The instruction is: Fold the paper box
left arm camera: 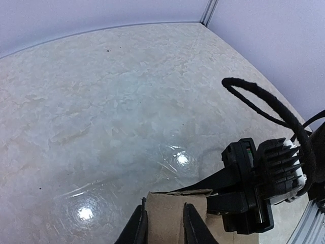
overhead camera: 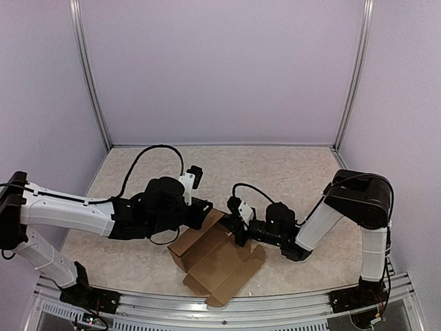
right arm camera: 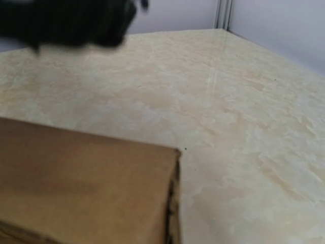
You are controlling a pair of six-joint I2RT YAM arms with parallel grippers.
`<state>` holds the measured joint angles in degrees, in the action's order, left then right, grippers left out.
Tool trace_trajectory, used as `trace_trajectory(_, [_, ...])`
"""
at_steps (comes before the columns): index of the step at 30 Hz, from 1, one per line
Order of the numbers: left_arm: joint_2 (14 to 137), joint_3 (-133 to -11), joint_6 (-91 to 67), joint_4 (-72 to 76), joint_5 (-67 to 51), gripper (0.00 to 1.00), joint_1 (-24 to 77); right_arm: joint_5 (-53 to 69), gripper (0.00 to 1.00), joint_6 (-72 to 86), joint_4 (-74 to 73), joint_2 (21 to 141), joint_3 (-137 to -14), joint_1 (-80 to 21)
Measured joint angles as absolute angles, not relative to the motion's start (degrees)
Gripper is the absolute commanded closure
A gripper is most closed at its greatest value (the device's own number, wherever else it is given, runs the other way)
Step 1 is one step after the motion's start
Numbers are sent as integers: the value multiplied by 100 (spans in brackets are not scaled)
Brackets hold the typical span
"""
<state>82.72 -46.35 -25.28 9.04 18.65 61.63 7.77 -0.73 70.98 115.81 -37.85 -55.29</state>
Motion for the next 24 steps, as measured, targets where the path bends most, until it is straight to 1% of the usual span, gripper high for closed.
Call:
trace_trajectory(8, [8722, -4779, -2571, 919, 1535, 100, 6141, 773, 100, 126, 7467, 11944, -3776, -5509])
trace_trajectory(17, [9212, -4958, -2676, 904, 1391, 100, 6141, 744, 100, 292, 7631, 12145, -3776, -5498])
trace_trajectory(21, [9310, -4971, -2707, 895, 1396, 100, 6141, 727, 93, 338, 7653, 12162, -3776, -5496])
trace_trajectory(24, [9341, -5006, -2742, 886, 1400, 100, 6141, 725, 85, 399, 7664, 12171, -3776, -5496])
